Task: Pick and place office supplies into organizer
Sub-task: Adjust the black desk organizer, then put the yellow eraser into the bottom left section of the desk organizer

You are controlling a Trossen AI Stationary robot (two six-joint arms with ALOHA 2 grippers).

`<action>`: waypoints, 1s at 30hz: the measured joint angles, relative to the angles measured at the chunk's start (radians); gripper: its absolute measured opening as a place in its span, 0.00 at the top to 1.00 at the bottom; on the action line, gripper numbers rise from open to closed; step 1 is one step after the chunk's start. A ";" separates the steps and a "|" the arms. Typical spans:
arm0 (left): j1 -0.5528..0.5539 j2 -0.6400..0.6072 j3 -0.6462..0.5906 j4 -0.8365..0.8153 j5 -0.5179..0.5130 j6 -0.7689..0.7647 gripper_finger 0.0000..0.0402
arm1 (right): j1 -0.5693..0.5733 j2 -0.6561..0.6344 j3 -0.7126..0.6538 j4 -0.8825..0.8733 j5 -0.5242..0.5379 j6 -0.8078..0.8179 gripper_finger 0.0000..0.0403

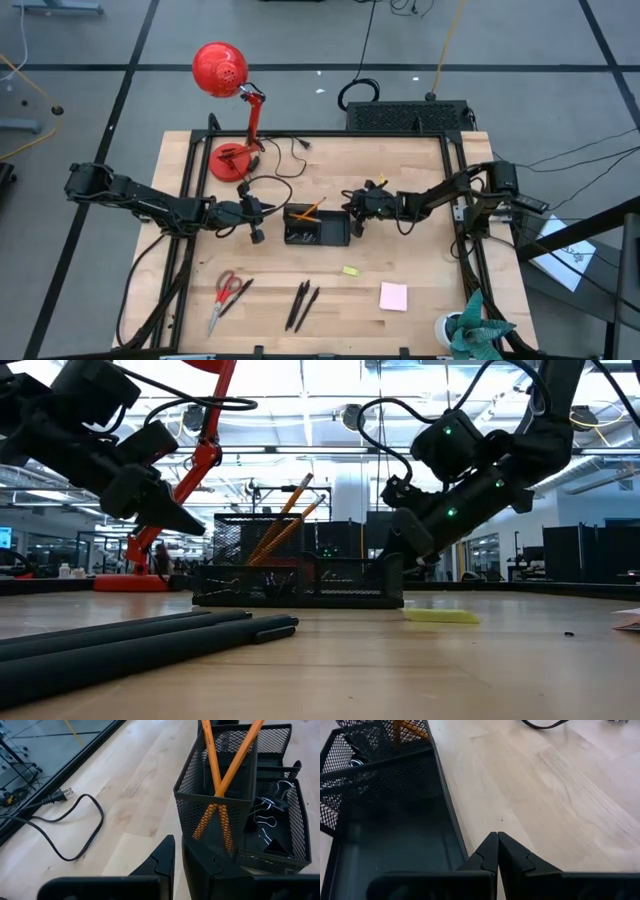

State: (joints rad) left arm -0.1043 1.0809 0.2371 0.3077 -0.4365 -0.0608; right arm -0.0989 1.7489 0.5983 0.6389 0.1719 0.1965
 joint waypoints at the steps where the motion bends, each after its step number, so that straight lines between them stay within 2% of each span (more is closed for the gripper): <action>1: 0.000 0.000 0.000 0.000 0.000 0.000 0.90 | 0.004 0.000 0.000 0.001 0.003 0.001 1.00; 9: 0.000 0.000 0.000 -0.006 0.001 -0.001 0.90 | 0.028 -0.048 -0.001 -0.013 0.101 -0.008 1.00; 13: -0.001 0.000 0.000 -0.008 0.001 -0.001 0.90 | 0.054 -0.146 -0.001 -0.073 0.209 -0.031 0.99; 17: -0.002 0.000 0.000 -0.017 0.008 -0.004 0.90 | 0.117 -0.282 -0.001 -0.179 0.221 -0.062 0.95; 23: -0.002 0.000 0.000 -0.022 0.033 -0.005 0.90 | 0.267 -0.422 -0.001 -0.274 0.224 0.004 0.82; 30: -0.002 0.000 0.000 -0.029 0.044 -0.017 0.90 | 0.424 -0.377 0.000 -0.282 0.251 0.144 0.60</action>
State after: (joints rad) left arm -0.1059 1.0809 0.2371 0.2783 -0.3927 -0.0781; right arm 0.3247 1.3715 0.5980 0.3566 0.4227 0.3402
